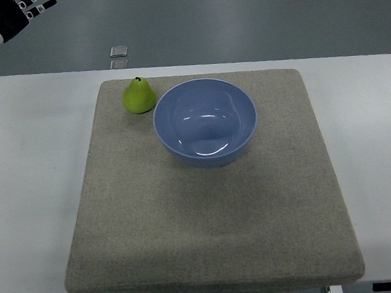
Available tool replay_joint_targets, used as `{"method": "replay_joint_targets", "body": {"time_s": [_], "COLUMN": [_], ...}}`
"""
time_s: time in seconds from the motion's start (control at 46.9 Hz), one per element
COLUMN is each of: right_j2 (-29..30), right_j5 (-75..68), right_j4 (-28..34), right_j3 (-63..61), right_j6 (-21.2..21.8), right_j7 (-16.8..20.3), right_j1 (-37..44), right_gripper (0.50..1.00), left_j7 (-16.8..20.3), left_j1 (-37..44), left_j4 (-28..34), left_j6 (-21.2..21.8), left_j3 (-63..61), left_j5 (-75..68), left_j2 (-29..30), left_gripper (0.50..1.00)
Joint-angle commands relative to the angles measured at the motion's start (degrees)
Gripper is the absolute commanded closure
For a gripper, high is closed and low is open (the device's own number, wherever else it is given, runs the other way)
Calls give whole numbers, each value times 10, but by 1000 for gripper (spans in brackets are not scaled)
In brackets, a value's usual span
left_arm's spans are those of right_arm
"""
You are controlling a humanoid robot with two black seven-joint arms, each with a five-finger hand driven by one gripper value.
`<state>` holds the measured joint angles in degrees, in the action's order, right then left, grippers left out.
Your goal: Place pear in bowl with left hand
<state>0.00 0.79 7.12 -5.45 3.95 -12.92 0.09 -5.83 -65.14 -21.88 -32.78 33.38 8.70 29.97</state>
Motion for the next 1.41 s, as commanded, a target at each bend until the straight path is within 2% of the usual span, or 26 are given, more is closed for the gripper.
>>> {"method": "replay_joint_targets", "body": {"time_s": [0.0, 0.619, 0.811, 1.024, 1.195, 1.387], "right_j2": [0, 0, 0, 0, 0, 0], "right_j5": [0, 0, 0, 0, 0, 0], "right_j4": [0, 0, 0, 0, 0, 0], "right_j3": [0, 0, 0, 0, 0, 0], "right_j6": [0, 0, 0, 0, 0, 0], "right_j7": [0, 0, 0, 0, 0, 0], "right_j1": [0, 0, 0, 0, 0, 0], "right_gripper": [574, 574, 574, 574, 574, 574], "left_j7": [0, 1, 6, 59, 114, 144], "left_j1": [1, -8, -38, -51, -44, -58], "left_j4": [2, 18, 13, -3, -68, -100], "left_j6": [-1, -10, -11, -11, -7, -3], "left_j3": [0, -16, -37, -38, -38, -107], "left_j5": [0, -4, -130, -349, -510, -626], "left_j2": [0, 3, -1, -1, 1, 1], "left_gripper": [504, 506, 506, 506, 506, 506]}}
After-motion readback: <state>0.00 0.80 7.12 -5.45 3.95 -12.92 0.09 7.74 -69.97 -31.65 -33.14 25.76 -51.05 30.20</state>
